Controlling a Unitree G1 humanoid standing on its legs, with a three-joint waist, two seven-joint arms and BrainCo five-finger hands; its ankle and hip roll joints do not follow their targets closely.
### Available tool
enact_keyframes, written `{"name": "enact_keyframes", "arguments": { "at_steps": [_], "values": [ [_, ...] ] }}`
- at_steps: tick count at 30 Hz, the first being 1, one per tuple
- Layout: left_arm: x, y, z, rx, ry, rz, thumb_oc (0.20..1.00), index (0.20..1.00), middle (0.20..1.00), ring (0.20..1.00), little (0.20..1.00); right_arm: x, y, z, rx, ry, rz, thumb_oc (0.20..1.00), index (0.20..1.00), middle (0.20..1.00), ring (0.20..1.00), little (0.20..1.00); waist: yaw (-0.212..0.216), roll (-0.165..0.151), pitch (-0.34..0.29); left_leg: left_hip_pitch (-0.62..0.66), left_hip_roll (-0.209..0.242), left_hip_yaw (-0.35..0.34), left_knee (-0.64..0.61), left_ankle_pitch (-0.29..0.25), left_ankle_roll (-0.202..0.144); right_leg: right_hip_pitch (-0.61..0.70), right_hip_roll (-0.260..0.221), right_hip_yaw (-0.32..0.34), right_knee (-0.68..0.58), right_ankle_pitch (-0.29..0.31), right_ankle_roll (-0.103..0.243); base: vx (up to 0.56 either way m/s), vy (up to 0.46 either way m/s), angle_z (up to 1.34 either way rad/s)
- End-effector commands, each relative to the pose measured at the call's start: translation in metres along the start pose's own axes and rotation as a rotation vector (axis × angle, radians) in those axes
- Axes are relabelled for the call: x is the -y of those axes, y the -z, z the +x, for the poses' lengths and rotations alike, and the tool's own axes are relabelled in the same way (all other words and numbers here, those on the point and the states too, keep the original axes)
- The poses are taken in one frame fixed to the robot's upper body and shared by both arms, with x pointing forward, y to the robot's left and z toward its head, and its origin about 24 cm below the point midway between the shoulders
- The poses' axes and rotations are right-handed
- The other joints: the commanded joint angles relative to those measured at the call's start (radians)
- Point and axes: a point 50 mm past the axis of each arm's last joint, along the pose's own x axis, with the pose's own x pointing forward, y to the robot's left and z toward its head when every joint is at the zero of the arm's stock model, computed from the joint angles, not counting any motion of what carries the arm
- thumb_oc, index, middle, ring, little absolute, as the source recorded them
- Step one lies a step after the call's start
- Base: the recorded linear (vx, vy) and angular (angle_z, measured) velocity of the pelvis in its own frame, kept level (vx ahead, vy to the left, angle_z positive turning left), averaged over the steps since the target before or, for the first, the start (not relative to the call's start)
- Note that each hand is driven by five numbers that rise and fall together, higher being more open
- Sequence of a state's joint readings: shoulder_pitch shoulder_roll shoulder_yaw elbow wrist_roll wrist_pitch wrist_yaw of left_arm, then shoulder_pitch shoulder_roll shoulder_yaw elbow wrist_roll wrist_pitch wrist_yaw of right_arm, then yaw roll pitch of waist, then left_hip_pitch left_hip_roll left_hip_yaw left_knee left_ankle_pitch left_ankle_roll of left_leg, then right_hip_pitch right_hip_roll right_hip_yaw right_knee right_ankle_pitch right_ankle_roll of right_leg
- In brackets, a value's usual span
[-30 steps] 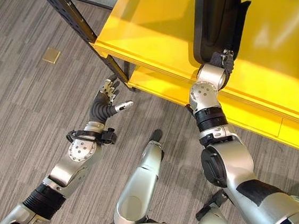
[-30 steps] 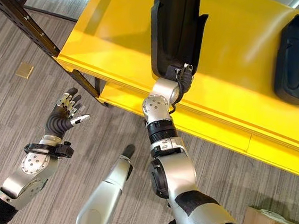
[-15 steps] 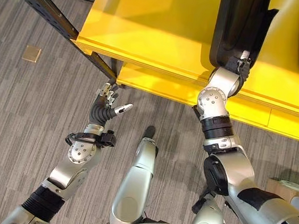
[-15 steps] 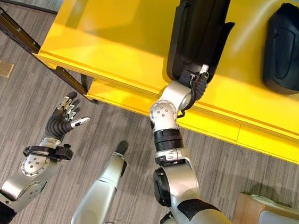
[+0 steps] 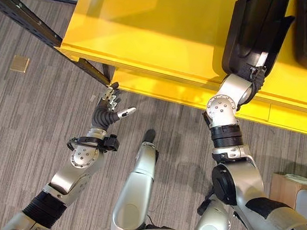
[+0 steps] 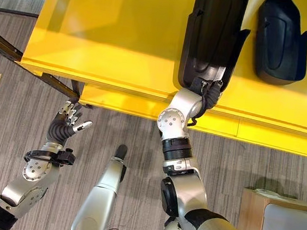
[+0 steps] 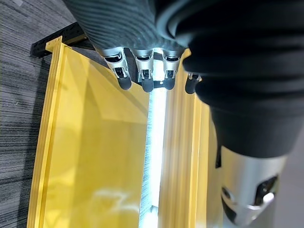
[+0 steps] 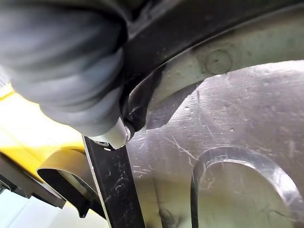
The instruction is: Move parts from the plastic box to the shelf.
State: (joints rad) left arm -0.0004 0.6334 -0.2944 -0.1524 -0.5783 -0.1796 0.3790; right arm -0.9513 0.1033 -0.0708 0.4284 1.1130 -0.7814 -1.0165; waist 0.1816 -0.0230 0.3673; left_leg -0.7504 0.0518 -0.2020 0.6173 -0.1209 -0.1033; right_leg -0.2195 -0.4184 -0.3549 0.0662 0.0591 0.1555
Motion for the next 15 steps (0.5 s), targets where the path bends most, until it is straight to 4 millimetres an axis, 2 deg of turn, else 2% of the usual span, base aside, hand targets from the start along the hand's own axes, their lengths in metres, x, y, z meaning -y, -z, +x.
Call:
{"name": "enact_keyframes", "arguments": {
  "at_steps": [1,3,7,15],
  "values": [
    [0.006,-0.022,0.004,0.118,-0.009,-0.076,1.0,1.0,1.0,1.0,1.0,-0.014,-0.026,0.013,0.103,-0.015,0.056,0.2,0.2,0.2,0.2,0.2,0.033,0.053,0.089,0.155,0.008,0.066,-0.221,0.024,0.049,0.051,0.019,0.025,0.164,-0.127,0.025,0.0,0.0,0.0],
    [0.005,-0.023,0.004,0.122,-0.013,-0.08,1.0,1.0,1.0,1.0,1.0,-0.018,-0.026,0.012,0.1,-0.031,0.065,1.0,1.0,1.0,1.0,1.0,0.032,0.051,0.087,0.153,0.008,0.066,-0.221,0.025,0.05,0.052,0.019,0.024,0.162,-0.125,0.025,0.0,0.0,0.0],
    [0.002,-0.027,0.004,0.145,-0.031,-0.079,1.0,1.0,1.0,1.0,1.0,-0.034,-0.028,0.002,0.107,-0.115,0.074,1.0,1.0,1.0,1.0,1.0,0.031,0.044,0.088,0.149,0.006,0.069,-0.218,0.023,0.052,0.052,0.019,0.026,0.159,-0.115,0.028,0.0,0.0,0.0],
    [-0.003,-0.032,0.004,0.17,-0.06,-0.078,1.0,1.0,1.0,1.0,1.0,-0.05,-0.029,-0.019,0.098,-0.276,0.067,1.0,1.0,1.0,1.0,1.0,0.028,0.037,0.089,0.146,0.006,0.074,-0.215,0.023,0.054,0.049,0.018,0.028,0.161,-0.109,0.026,0.0,0.0,0.0]
  ]
}}
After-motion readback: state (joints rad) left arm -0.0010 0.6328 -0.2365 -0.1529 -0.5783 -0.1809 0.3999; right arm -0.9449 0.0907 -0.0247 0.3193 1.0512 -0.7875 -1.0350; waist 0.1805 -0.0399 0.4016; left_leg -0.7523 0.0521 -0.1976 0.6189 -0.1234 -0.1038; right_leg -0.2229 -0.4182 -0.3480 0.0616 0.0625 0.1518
